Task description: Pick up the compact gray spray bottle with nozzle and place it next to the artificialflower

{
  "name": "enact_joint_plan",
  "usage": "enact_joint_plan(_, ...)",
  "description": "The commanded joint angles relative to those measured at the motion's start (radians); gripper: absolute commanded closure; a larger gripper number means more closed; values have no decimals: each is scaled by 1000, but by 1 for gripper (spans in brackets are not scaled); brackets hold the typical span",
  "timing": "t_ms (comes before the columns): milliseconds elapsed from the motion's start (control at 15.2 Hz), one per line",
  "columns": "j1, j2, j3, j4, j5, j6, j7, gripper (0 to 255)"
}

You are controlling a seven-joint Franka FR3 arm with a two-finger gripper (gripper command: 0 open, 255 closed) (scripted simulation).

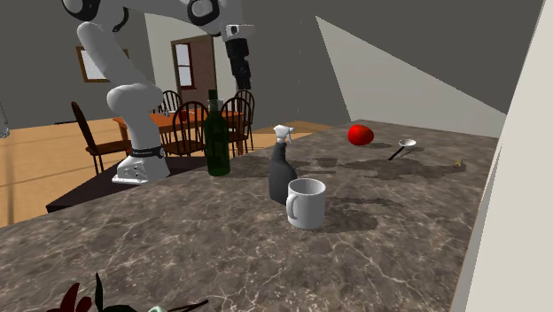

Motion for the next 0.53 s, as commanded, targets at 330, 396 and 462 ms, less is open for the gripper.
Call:
enact_joint_plan(330, -74, 178, -51, 54, -64, 171, 31, 0)
enact_joint_plan(396, -83, 204, -58, 66, -71, 193, 37, 0)
enact_joint_plan(462, -93, 231, -66, 78, -79, 214, 42, 0)
